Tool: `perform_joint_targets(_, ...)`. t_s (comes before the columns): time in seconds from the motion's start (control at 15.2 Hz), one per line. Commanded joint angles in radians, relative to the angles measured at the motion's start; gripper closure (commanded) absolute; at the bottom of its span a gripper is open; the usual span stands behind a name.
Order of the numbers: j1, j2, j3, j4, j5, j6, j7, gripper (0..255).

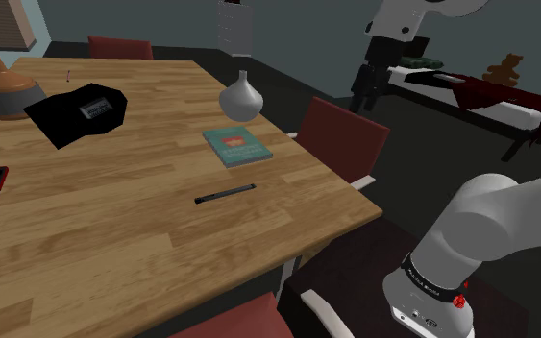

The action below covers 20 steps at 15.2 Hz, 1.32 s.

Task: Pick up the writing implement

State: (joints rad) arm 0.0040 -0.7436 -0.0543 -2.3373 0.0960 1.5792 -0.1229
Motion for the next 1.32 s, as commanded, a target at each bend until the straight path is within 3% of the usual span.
perform_joint_targets(0.0, 0.000, 0.000, 0.000, 0.000, 0.000, 0.000, 0.000, 0)
perform_joint_targets(1.25, 0.275, 0.515, 0.144, 0.126, -0.023, 0.403, -0.465, 0)
